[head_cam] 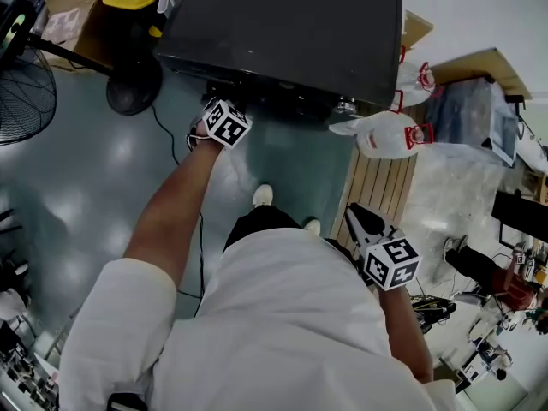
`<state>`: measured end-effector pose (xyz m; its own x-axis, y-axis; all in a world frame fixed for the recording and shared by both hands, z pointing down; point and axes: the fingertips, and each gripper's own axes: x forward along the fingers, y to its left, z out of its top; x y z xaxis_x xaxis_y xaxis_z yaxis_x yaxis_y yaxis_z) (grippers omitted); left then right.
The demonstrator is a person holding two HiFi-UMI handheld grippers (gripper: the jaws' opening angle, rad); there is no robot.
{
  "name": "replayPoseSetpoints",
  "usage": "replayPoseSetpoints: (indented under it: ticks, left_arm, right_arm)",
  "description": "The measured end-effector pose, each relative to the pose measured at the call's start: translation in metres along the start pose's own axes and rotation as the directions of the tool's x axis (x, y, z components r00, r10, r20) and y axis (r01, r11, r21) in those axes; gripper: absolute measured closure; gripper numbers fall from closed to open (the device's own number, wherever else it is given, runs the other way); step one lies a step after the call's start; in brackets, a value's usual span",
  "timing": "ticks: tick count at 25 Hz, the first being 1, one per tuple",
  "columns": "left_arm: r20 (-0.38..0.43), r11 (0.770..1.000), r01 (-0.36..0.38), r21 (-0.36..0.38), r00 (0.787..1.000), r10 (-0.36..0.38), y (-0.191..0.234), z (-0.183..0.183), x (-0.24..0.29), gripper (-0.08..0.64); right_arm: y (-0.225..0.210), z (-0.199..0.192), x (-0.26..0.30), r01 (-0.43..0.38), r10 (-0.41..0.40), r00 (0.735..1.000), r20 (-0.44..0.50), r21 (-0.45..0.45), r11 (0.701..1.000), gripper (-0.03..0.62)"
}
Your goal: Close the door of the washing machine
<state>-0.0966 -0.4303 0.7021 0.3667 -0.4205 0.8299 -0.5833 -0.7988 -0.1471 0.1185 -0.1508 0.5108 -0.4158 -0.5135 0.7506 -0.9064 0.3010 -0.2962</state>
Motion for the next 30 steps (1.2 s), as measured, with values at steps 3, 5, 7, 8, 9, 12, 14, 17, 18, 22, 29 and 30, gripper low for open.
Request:
replayPoseSetpoints:
  ticks: [3,5,7,8,9,12,14,17,18,22,29,30]
  left_arm:
    - [-0.011,1.000,-0.005,-0.010,1.000,0.005,0.000,-0.002,-0.001,0.489]
    - [-0.020,1.000,-0.020,-0.024,1.000,0.019,0.000,-0.004,-0.003,0.491]
    - [-0.025,0.999,-0.036,-0.038,0.999,0.035,0.000,-0.005,-0.007,0.492]
    - [-0.026,0.998,-0.040,-0.045,0.999,0.038,-0.001,-0.006,-0.010,0.492]
    - [-0.026,0.998,-0.042,-0.053,0.999,0.040,-0.003,-0.007,-0.013,0.492]
    - [-0.022,0.996,-0.044,-0.079,0.999,0.043,-0.013,-0.011,-0.023,0.492]
    - [-0.010,0.994,-0.040,-0.104,0.999,0.039,-0.021,-0.011,-0.032,0.492]
    - [0.002,0.989,-0.038,-0.142,0.999,0.039,-0.034,-0.011,-0.049,0.492]
    - [0.006,0.987,-0.037,-0.156,0.999,0.038,-0.040,-0.011,-0.055,0.492]
    - [0.023,0.976,-0.019,-0.216,0.999,0.024,-0.068,-0.014,-0.080,0.494]
    - [0.127,0.921,0.070,-0.384,0.992,-0.022,-0.130,-0.007,-0.135,0.494]
    - [0.147,0.908,0.091,-0.408,0.989,-0.033,-0.141,-0.004,-0.143,0.494]
  right_arm:
    - [0.002,-0.004,-0.003,-0.004,0.004,1.000,0.001,0.001,1.000,0.541]
    - [0.004,-0.006,-0.005,-0.008,0.008,1.000,0.006,-0.003,1.000,0.541]
    - [0.005,-0.006,-0.007,-0.012,0.012,1.000,0.016,-0.004,1.000,0.541]
    - [0.005,-0.007,-0.008,-0.015,0.015,1.000,0.020,-0.006,1.000,0.541]
    - [0.005,-0.009,-0.010,-0.018,0.018,1.000,0.024,-0.007,1.000,0.541]
    - [0.005,-0.016,-0.015,-0.027,0.028,0.999,0.032,-0.014,1.000,0.543]
    - [0.004,-0.020,-0.019,-0.034,0.035,0.999,0.041,-0.021,0.999,0.543]
    - [0.002,-0.025,-0.025,-0.053,0.055,0.997,0.053,-0.034,0.998,0.543]
    - [0.002,-0.027,-0.028,-0.061,0.063,0.997,0.055,-0.040,0.997,0.543]
    - [0.002,-0.035,-0.040,-0.092,0.097,0.993,0.065,-0.070,0.993,0.545]
    - [0.001,-0.051,-0.068,-0.140,0.151,0.985,0.087,-0.122,0.983,0.549]
    - [0.000,-0.053,-0.072,-0.146,0.158,0.984,0.089,-0.128,0.981,0.549]
